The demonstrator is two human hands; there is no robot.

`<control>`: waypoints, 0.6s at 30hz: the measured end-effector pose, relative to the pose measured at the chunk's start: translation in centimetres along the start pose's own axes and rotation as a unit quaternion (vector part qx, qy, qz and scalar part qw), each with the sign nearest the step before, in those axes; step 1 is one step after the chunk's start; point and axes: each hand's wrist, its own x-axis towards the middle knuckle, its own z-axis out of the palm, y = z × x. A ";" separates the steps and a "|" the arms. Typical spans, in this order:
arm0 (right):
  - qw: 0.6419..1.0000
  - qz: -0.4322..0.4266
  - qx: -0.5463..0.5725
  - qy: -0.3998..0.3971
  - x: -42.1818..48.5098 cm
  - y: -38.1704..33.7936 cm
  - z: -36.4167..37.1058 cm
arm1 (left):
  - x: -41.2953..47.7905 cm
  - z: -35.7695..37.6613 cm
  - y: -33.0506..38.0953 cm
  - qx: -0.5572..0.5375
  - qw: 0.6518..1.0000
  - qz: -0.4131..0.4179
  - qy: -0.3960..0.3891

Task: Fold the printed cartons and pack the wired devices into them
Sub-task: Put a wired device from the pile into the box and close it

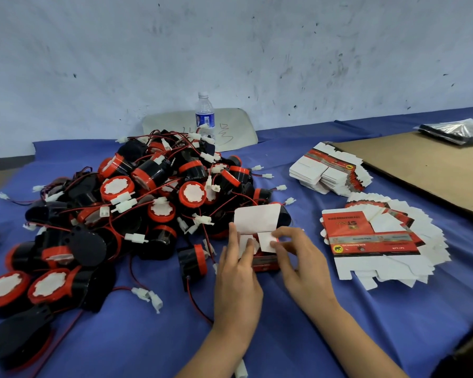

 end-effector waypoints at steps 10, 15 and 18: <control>0.963 0.123 0.230 0.069 0.4 -1.1 -0.8 | 0.0 -0.1 -0.2 -0.023 0.995 0.094 0.040; 0.977 0.089 0.171 0.096 0.6 -1.3 -0.9 | 0.5 -0.2 -0.1 -0.061 0.992 0.107 0.012; 0.989 0.043 0.065 0.125 0.5 -1.1 -1.2 | 0.5 -0.2 0.3 -0.113 0.982 0.140 -0.050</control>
